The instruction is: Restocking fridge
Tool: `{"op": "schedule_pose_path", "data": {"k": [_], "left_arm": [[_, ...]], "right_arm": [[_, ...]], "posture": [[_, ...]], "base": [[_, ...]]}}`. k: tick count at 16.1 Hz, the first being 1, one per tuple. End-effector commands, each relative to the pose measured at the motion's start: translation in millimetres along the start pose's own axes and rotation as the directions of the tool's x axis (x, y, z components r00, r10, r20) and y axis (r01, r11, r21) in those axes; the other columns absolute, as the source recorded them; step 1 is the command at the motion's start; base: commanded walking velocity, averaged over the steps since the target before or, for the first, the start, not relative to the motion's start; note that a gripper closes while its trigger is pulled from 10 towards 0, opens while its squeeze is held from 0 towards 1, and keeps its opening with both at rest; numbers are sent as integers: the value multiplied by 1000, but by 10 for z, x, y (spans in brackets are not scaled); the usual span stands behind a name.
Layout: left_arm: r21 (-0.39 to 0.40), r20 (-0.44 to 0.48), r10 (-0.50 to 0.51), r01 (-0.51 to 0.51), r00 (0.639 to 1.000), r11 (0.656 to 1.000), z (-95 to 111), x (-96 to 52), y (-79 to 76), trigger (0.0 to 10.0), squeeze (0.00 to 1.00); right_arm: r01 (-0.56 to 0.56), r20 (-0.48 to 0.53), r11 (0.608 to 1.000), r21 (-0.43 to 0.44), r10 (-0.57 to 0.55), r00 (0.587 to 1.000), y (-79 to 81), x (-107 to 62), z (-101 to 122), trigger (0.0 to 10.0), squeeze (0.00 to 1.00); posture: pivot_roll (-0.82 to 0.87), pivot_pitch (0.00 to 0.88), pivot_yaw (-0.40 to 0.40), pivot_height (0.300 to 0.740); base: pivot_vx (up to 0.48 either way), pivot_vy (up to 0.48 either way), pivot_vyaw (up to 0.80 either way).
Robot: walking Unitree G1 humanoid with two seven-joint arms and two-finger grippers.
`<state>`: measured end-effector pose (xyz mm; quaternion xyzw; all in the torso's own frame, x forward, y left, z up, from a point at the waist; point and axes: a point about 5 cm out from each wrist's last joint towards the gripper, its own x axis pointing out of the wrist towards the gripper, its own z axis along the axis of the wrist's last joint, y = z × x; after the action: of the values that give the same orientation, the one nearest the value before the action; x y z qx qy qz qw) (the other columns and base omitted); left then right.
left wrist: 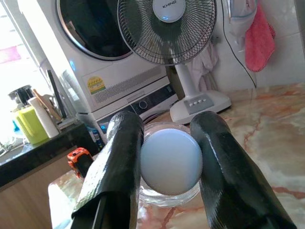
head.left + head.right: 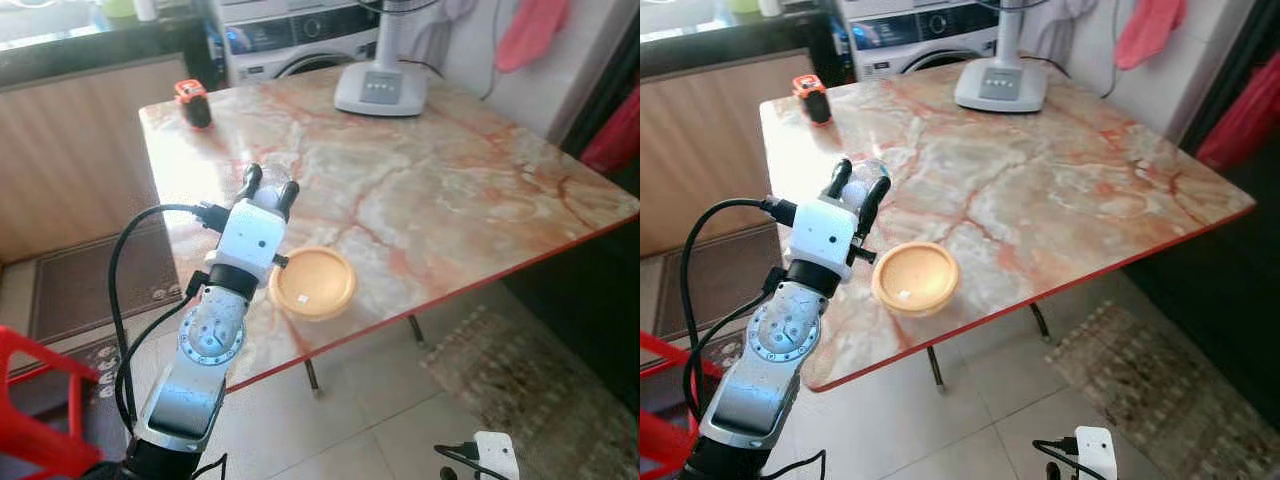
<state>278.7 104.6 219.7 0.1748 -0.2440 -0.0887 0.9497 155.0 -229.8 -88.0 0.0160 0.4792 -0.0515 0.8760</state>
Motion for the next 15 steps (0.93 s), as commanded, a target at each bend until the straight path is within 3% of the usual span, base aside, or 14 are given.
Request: {"op": "schedule_pose_path", "data": {"k": [1,10,12,15], "left_arm": [[20,21,29,-30,999,999,28,11,69,10000,0],[18,6,54,-54,999,998,-2,8,114,10000,0],[18,4,58,-58,998,998,-7,6,118,10000,0],[9,2,70,-70,998,998,-9,5,137,10000,0]], "right_arm": [[-3,-14,1000,-2,3,1000,13,-3,-37,10000,0],[-4,-20,1000,-10,4,1000,17,-3,-43,10000,0],[-4,-21,1000,-11,4,1000,18,-3,-45,10000,0],[-5,-22,1000,-14,5,1000,19,-2,-41,10000,0]], "posture": [[26,20,32,740],[25,19,35,740],[25,18,35,740],[28,19,34,740]], "base": [[0,0,-800],[0,-54,-800],[0,-480,-800],[0,0,-800]]}}
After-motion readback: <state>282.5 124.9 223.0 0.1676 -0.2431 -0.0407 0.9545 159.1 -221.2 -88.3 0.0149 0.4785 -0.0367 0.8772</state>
